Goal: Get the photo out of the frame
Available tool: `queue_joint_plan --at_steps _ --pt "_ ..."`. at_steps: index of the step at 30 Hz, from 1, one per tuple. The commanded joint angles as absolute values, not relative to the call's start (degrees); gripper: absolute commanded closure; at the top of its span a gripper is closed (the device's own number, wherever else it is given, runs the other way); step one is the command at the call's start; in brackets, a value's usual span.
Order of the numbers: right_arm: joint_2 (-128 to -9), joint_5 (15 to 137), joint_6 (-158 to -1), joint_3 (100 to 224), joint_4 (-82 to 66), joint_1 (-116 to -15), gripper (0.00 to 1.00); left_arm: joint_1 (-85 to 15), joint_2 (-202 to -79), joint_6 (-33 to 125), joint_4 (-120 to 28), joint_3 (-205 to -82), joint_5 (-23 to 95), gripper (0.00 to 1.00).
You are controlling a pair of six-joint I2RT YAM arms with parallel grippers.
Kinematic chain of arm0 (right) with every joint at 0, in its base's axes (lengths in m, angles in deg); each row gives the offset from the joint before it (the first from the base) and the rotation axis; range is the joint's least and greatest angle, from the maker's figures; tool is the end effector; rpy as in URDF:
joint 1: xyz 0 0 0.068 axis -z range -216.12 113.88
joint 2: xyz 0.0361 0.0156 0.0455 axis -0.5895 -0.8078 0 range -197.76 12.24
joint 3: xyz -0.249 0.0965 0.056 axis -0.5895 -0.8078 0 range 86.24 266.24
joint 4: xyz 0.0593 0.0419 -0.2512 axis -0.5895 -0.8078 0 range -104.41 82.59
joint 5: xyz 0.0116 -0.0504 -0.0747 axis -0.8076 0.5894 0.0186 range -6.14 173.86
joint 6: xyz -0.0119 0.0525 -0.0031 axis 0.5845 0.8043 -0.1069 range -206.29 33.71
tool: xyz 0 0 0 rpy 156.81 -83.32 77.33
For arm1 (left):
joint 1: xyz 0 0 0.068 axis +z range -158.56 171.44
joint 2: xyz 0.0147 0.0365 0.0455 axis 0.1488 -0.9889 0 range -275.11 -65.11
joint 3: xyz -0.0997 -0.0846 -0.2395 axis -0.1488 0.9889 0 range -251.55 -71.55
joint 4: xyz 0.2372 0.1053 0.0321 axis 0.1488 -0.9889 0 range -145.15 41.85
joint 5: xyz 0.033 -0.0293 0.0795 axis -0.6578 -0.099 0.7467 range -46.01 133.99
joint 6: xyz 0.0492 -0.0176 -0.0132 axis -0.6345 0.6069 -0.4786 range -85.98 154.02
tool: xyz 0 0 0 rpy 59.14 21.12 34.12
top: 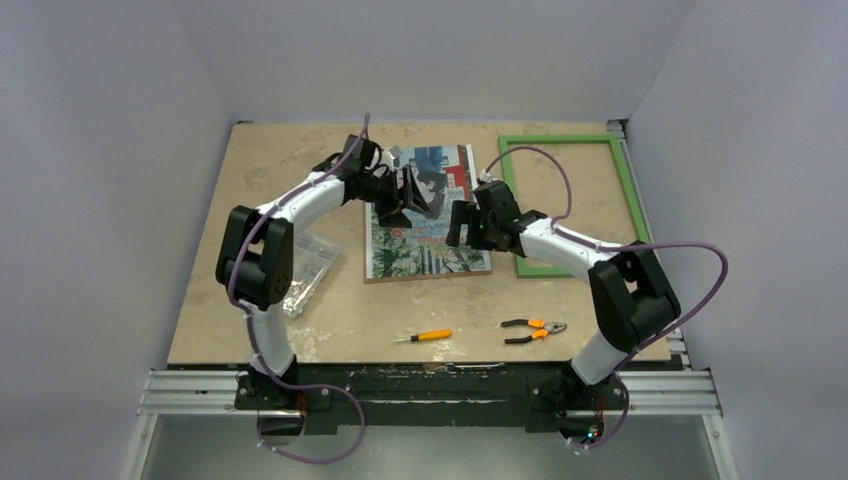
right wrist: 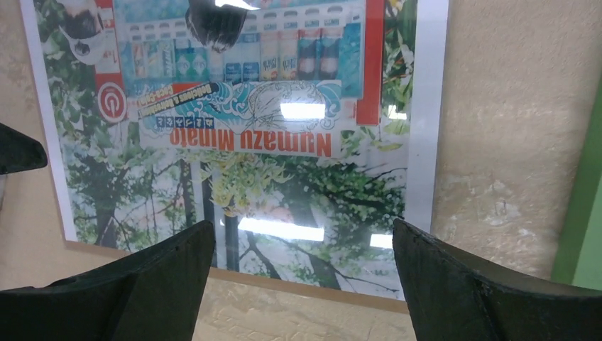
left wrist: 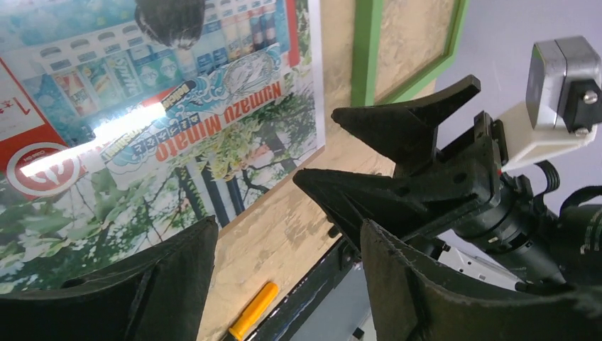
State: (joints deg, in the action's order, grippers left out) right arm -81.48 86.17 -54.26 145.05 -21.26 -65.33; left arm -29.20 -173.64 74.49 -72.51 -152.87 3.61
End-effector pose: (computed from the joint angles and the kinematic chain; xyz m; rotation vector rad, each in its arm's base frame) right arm 0.3015 0.1668 0.2036 0.0795 2.4672 0.4302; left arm 0.3776 -0.1669 0.2260 -0.1203 2.6381 -1.2938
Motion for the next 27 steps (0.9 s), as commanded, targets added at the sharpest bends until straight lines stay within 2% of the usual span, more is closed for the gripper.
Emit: queue_joint_plan --at_steps 1,21,27 --pt "-78.4 87.0 -51.1 142.0 -15.9 -65.3 0.08 -29.1 -176.4 75.3 -76.9 -157.3 3.6 0.3" --pt "-76.0 91.0 -48.9 133.3 -15.7 -65.1 0.14 -29.1 -183.3 81.3 -80.8 -157.2 6.6 0.3" --pt "-76.3 87.0 -48.7 132.7 -13.9 -65.1 0.2 -29.1 -184.5 81.2 -81.7 -157.7 7.4 0.3"
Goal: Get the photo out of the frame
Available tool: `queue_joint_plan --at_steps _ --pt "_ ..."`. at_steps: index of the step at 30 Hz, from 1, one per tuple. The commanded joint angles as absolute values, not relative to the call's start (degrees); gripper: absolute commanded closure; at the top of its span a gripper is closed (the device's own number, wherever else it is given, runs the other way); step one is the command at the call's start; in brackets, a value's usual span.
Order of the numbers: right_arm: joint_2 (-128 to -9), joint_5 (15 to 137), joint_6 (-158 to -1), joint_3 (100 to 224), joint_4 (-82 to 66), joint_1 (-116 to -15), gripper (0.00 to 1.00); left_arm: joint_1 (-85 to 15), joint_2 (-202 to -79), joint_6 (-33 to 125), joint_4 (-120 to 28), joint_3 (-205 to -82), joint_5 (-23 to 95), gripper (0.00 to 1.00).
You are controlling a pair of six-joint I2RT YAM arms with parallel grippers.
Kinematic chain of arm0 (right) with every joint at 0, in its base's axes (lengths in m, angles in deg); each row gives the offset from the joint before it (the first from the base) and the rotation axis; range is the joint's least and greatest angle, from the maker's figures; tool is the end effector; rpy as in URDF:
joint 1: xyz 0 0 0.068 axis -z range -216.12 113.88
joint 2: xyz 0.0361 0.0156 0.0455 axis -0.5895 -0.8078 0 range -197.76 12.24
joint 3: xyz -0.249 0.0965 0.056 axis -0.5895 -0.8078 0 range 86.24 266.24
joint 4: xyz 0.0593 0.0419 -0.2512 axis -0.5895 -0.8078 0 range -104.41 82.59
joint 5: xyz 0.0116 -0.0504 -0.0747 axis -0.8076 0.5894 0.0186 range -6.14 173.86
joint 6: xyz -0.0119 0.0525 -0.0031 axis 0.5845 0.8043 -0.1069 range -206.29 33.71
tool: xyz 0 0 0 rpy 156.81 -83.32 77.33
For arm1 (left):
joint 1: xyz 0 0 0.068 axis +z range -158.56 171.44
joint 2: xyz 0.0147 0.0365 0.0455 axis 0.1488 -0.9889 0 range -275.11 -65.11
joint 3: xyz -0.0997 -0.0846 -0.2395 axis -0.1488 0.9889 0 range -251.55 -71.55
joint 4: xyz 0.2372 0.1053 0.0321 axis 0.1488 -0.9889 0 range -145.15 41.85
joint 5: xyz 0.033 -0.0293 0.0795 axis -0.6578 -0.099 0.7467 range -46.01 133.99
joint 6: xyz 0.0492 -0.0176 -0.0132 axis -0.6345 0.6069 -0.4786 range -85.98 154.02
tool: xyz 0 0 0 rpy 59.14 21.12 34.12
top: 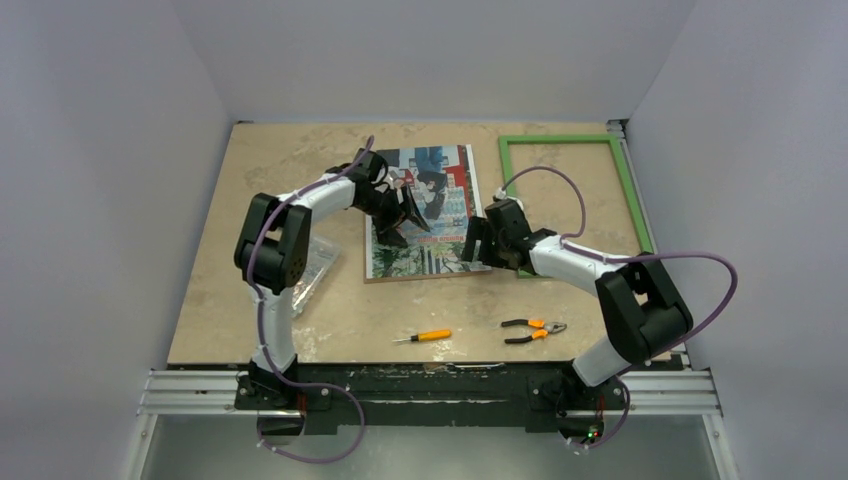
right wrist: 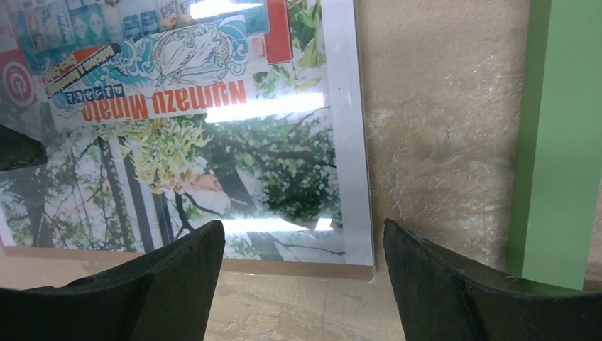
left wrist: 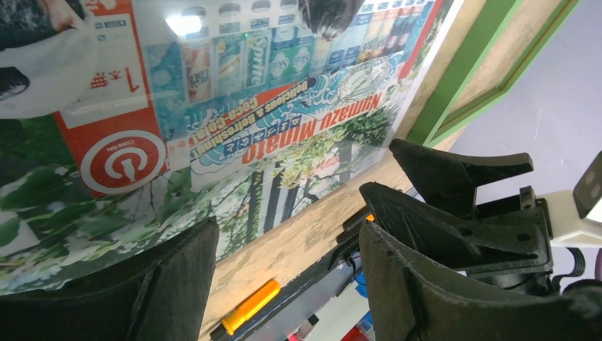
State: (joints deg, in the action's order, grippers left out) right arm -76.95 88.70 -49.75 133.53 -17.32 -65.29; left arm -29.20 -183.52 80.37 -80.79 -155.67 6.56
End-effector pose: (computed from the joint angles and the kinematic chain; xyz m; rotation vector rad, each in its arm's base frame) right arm 0.2690 0.1466 0.1725 0.1981 2.5033 0.3824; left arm 0.3873 -0.1690 0.1632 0.4476 -2.8587 1.1408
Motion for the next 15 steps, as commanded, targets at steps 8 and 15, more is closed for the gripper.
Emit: queue_joint_plan --at_steps 8,15 --pt "-75.5 84.0 -48.3 132.1 -11.8 -65.1 0.22 -29.1 -185.8 81.1 -82.3 -158.0 7.6 0.3" --pt "-73.3 84.0 -48.3 132.1 -12.3 -65.1 0.23 -29.1 -186.4 81.1 -82.6 -158.2 7.8 0.3"
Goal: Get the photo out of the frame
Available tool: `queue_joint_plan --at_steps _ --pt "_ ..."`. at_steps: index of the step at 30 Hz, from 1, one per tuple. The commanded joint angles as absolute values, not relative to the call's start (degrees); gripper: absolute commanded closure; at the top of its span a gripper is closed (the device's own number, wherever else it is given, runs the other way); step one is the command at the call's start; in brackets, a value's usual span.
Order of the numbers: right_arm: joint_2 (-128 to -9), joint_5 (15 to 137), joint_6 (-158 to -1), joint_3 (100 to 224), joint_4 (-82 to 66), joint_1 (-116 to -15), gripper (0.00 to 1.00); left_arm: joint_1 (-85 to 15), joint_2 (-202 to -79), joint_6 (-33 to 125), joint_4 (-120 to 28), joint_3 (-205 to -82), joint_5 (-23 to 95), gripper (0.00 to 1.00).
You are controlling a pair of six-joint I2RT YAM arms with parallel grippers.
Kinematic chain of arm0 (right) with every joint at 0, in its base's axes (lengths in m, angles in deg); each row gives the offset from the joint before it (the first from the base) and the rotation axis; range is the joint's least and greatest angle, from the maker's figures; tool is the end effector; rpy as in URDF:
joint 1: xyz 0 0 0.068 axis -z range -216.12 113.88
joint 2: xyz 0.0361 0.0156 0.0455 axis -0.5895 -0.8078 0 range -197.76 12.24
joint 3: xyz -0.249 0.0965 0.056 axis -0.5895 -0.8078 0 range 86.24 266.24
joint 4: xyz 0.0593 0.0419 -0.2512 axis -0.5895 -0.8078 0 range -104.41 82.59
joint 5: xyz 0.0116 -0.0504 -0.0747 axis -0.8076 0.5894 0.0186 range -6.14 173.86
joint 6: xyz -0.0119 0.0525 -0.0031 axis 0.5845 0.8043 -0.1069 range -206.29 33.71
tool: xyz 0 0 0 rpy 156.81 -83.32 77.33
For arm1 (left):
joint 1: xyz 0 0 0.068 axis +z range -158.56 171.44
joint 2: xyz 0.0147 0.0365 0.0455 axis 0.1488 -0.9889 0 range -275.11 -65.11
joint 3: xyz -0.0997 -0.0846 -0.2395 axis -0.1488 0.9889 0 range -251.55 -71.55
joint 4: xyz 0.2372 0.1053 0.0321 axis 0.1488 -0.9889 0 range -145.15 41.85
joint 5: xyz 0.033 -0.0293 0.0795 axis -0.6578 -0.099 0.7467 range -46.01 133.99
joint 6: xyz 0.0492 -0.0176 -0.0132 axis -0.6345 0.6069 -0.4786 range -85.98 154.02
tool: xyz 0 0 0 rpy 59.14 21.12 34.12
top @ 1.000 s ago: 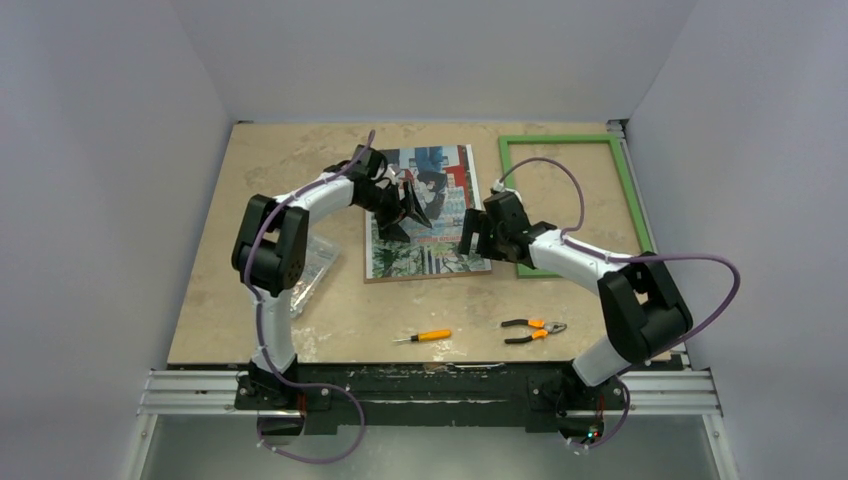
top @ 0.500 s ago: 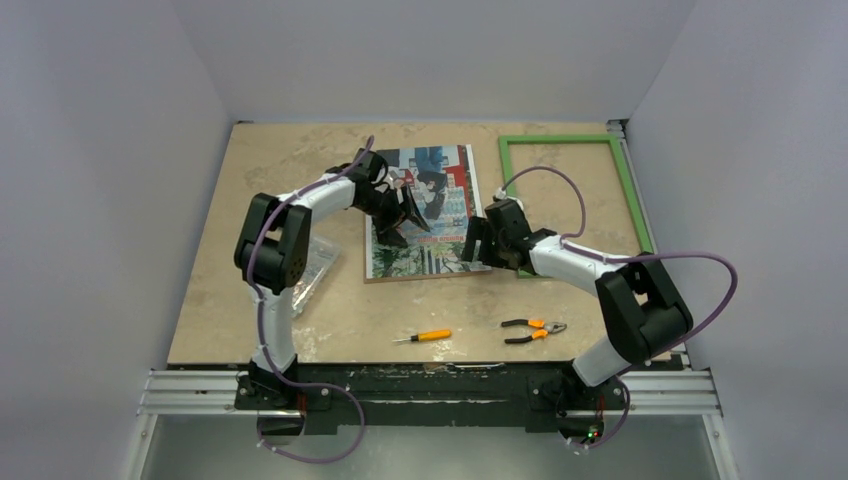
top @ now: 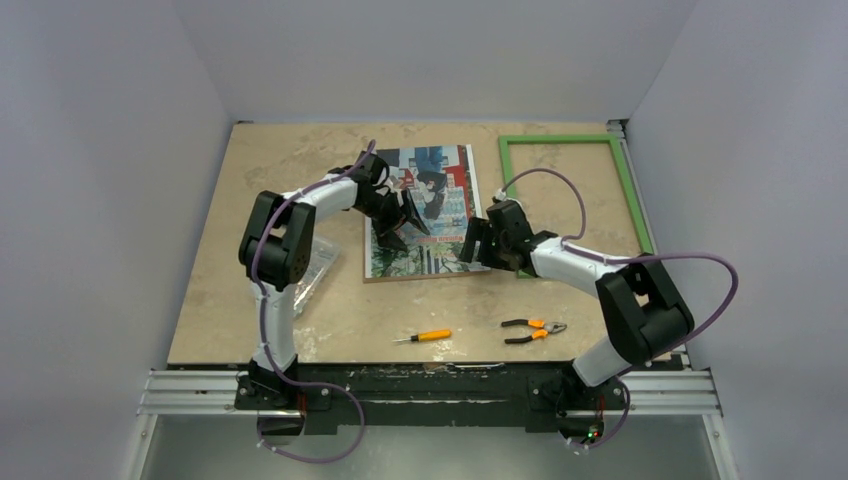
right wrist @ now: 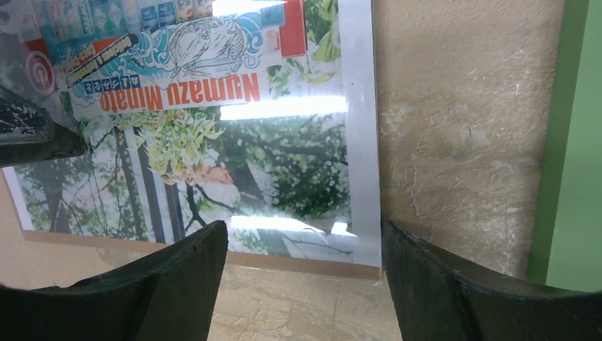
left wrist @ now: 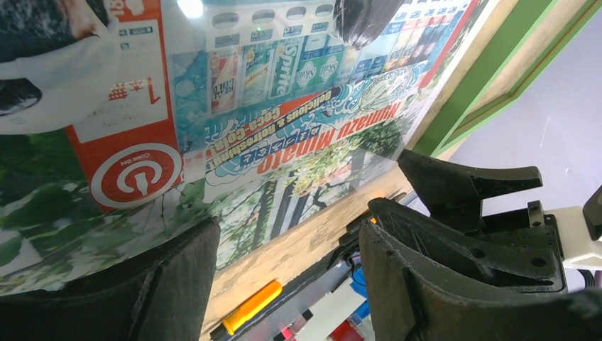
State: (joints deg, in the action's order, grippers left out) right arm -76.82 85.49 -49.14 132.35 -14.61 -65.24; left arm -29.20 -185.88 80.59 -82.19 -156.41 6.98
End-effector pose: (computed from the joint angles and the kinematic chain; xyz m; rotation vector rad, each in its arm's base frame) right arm 0.2679 0.1480 0.1703 0.1882 2.4974 0.4664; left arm 0.3891 -0.1695 0.1490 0.4782 -2.8339 1.0806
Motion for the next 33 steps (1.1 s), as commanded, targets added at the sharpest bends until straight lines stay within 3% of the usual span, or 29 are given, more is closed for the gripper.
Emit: queue_joint_plan --at_steps 1,21,33 --pt "-72.9 84.0 -48.3 132.2 -12.4 -65.1 0.23 -29.1 -186.5 81.1 -82.6 -158.3 7.9 0.3" --pt "-68.9 81.0 -41.8 127.9 -10.4 -65.0 0.26 -29.1 -186.7 80.2 -82.6 -158.6 7.8 0.3" --pt "-70.2 59.6 -30.9 113.4 21.2 -55.6 0.39 -29.2 -186.8 80.1 -82.4 -158.6 7.5 0.3"
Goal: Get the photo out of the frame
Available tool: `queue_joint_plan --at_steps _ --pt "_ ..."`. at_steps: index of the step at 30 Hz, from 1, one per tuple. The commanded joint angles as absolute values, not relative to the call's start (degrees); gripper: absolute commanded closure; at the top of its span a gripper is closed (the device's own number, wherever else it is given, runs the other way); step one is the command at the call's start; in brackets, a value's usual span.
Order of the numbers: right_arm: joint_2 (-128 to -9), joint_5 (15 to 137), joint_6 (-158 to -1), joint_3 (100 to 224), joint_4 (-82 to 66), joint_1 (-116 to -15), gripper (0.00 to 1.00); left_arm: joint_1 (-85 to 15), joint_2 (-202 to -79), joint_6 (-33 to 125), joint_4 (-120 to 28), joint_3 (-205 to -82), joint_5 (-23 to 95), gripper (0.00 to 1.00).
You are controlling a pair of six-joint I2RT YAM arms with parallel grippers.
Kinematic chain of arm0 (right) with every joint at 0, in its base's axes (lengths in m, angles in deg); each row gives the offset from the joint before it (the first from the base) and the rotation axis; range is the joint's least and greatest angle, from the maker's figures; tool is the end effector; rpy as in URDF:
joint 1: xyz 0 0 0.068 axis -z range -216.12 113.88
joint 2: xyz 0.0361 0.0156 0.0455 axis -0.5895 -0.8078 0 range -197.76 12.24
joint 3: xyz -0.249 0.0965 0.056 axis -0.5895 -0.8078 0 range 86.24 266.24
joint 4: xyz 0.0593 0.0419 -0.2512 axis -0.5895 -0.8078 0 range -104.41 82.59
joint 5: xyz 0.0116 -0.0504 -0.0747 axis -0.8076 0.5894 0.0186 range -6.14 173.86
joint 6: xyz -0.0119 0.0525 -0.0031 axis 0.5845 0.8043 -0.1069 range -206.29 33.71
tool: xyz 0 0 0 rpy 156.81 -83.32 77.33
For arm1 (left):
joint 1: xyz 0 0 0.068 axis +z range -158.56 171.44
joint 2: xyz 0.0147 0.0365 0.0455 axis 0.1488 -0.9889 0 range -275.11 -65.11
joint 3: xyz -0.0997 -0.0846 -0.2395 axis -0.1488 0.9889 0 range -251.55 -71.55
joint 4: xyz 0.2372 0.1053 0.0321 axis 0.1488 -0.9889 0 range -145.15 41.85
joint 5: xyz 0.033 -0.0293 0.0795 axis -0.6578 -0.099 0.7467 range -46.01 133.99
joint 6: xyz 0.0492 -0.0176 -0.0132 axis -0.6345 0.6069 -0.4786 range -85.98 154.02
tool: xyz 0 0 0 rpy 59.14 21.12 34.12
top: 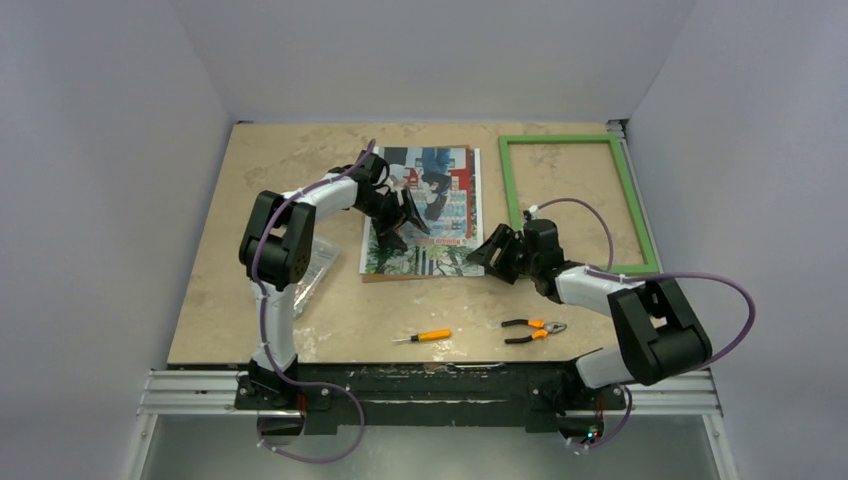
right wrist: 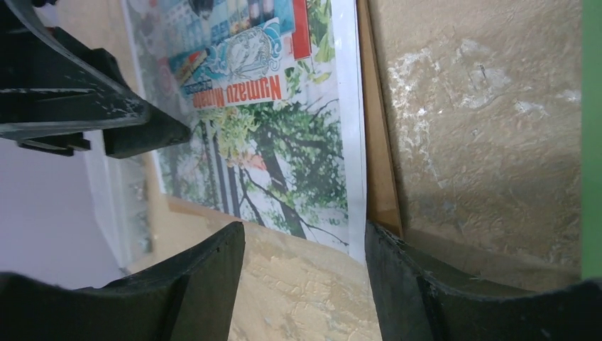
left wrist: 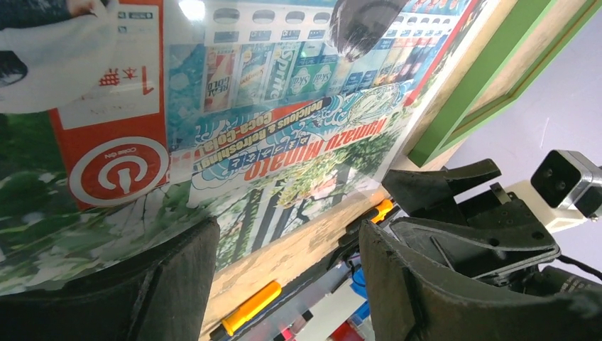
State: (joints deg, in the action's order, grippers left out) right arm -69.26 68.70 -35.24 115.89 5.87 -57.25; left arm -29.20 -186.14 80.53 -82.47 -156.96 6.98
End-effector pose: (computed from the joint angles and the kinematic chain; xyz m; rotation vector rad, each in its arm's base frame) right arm 0.2431 0.1039 0.1514 0.4705 2.3560 0.9379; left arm 0.3906 -0.1700 0.1496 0.4767 -2.8346 1.0810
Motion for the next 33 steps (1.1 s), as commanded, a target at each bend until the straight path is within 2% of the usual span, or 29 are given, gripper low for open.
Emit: queue_joint_plan --at_steps 1,4,7,10,20,29,33 --pt "-70.5 59.3 -31.1 113.3 22.2 -55.5 0.4 -29.2 -186.7 80.1 -82.3 -158.6 7.5 0.3" --pt "-72.4 56.4 -30.1 112.7 27.3 -55.0 0.42 -29.3 -186.8 80.1 -82.3 -158.6 7.4 0.3" --pt "-74.2 54.0 -27.9 111.7 32.5 -54.6 0.52 -29.4 -186.7 79.9 -82.2 -158.6 7.4 0.3" --pt "-75.3 53.3 -26.4 110.5 36.4 -54.2 0.55 -29.6 -186.2 79.6 -82.0 -158.6 7.1 0.3" --pt "-77.6 52.1 -25.8 110.4 37.5 -52.8 0.67 -32.1 -176.5 70.0 -79.2 -158.7 8.9 0.3" --pt "-80.5 49.8 -23.1 111.1 40.2 -52.7 0.69 -40.3 -160.7 50.2 -81.7 -157.5 27.8 0.3" --pt "-83.7 48.0 -20.4 110.8 45.6 -52.7 0.69 -46.5 -154.0 38.6 -77.1 -150.6 36.4 0.28"
